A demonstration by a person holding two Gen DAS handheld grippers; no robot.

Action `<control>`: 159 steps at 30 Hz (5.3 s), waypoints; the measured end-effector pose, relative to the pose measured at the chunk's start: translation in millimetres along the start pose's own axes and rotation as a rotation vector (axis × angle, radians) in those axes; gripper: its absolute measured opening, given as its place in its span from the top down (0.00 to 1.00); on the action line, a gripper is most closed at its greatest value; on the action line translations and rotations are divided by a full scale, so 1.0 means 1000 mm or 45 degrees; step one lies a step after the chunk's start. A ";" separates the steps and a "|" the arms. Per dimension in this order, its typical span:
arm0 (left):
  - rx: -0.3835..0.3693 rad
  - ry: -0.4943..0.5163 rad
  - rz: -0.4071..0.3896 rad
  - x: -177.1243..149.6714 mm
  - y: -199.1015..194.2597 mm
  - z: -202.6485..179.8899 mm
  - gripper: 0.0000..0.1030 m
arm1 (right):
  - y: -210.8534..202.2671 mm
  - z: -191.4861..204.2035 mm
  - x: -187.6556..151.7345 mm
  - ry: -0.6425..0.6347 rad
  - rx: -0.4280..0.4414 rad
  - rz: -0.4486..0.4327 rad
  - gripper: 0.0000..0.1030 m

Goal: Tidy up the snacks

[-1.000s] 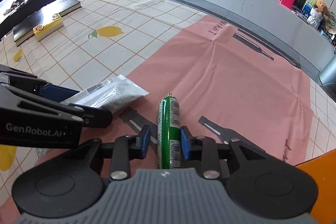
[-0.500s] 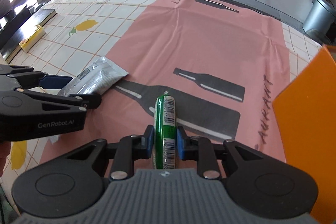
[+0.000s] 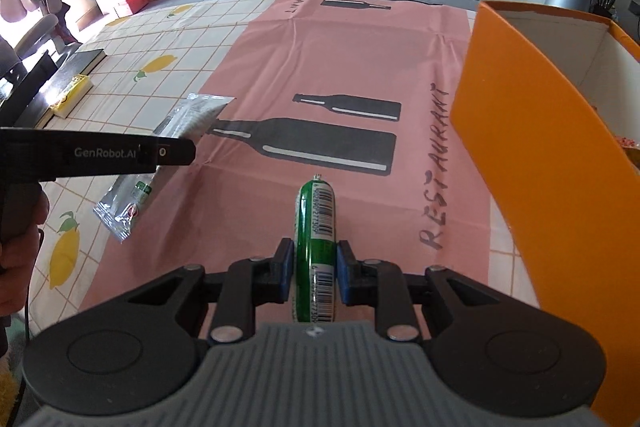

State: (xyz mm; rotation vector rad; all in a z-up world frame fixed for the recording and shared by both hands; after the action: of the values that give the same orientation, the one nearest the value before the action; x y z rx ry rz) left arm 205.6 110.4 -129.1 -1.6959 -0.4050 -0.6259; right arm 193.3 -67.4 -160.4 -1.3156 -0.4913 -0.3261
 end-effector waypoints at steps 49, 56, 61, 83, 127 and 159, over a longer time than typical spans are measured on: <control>-0.311 0.631 0.217 0.089 0.056 -0.313 0.45 | -0.089 -0.273 0.065 0.075 -0.138 0.137 0.82; -0.268 0.657 0.328 0.080 0.081 -0.326 0.45 | -0.066 -0.278 0.060 -0.042 -0.102 0.280 0.82; -0.251 0.688 0.400 0.073 0.091 -0.331 0.45 | -0.053 -0.277 0.055 -0.099 -0.099 0.346 0.82; -0.267 0.669 0.406 0.078 0.073 -0.322 0.29 | -0.062 -0.264 0.056 -0.141 -0.143 0.377 0.67; 0.274 0.424 -0.504 0.005 -0.177 -0.191 0.13 | -0.264 -0.077 -0.040 0.140 -0.199 -0.620 0.22; 0.272 0.283 -0.276 -0.054 -0.126 -0.148 0.13 | -0.185 -0.057 -0.086 0.219 -0.296 -0.630 0.19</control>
State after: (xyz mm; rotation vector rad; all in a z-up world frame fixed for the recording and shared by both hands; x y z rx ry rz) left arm 62.7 -3.3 -43.3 -1.3729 -0.4821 -0.8887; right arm 36.8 -169.2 -59.9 -1.3633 -0.6445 -0.9224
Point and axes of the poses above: each gripper's, at about its wrist camera, not at the fingertips, and y roughly the way its jaws point, z to its left, x to its top, the point moved 5 cm from there along y, roughly the way its jaws point, and after that the axes turned 9 degrees about y, right-handed, at the moved point
